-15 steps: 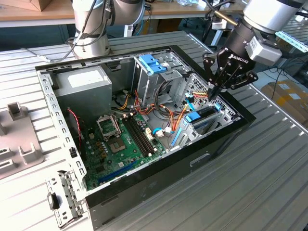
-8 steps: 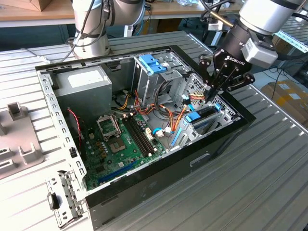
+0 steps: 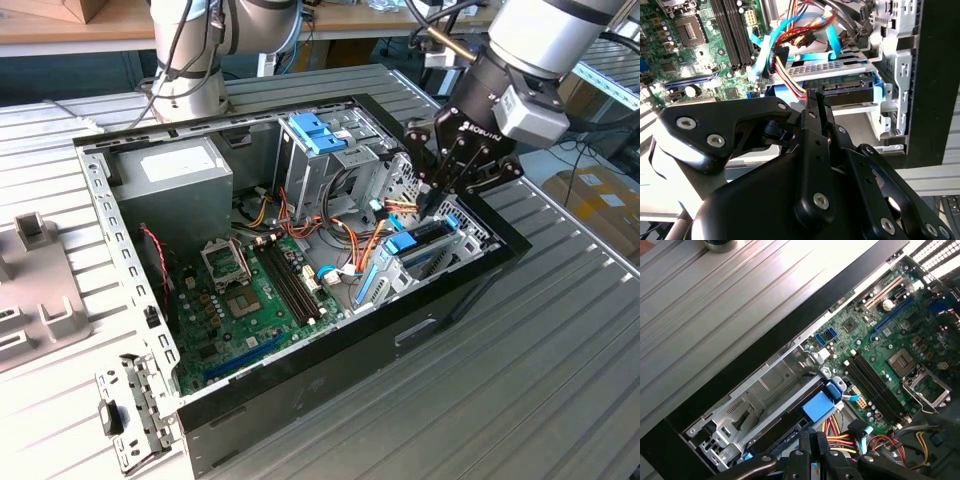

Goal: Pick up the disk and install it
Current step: 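Insert the first disk wire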

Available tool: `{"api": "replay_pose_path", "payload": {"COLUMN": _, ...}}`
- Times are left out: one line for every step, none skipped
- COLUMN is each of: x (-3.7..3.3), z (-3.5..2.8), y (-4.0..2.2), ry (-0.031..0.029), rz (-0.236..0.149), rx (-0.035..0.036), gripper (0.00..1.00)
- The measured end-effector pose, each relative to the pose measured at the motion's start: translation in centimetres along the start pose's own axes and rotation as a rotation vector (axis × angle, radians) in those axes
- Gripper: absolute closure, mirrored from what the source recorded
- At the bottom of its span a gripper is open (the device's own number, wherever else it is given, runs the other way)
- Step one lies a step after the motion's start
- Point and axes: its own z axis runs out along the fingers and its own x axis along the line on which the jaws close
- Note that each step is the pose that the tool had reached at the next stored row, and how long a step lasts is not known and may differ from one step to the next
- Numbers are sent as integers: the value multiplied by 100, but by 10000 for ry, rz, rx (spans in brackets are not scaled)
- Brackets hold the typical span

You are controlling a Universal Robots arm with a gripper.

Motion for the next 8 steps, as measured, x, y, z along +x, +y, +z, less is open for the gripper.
{"api": "replay_pose_path", "payload": {"x": -8, "z": 5, "y": 21, "ry": 0, "rz": -1, "rx": -1, "gripper": 83}}
{"api": "replay_pose_path", "payload": {"x": -13, "z": 8, "y": 31, "ry": -1, "rz": -1, "rx": 1, "gripper": 83}}
{"api": "replay_pose_path", "payload": {"x": -15, "z": 15, "y": 38, "ry": -1, "rz": -1, "rx": 1, "gripper": 83}}
{"api": "replay_pose_path", "payload": {"x": -14, "z": 22, "y": 39, "ry": 0, "rz": -1, "rx": -1, "gripper": 83}}
{"api": "replay_pose_path", "payload": {"x": -10, "z": 25, "y": 37, "ry": 0, "rz": -1, "rx": -1, "gripper": 83}}
{"api": "replay_pose_path", "payload": {"x": 3, "z": 29, "y": 28, "ry": -1, "rz": 0, "rx": 1, "gripper": 83}}
{"api": "replay_pose_path", "payload": {"x": 22, "z": 34, "y": 15, "ry": -4, "rz": 8, "rx": -1, "gripper": 83}}
{"api": "replay_pose_path", "payload": {"x": 35, "z": 40, "y": 6, "ry": -7, "rz": 21, "rx": 0, "gripper": 83}}
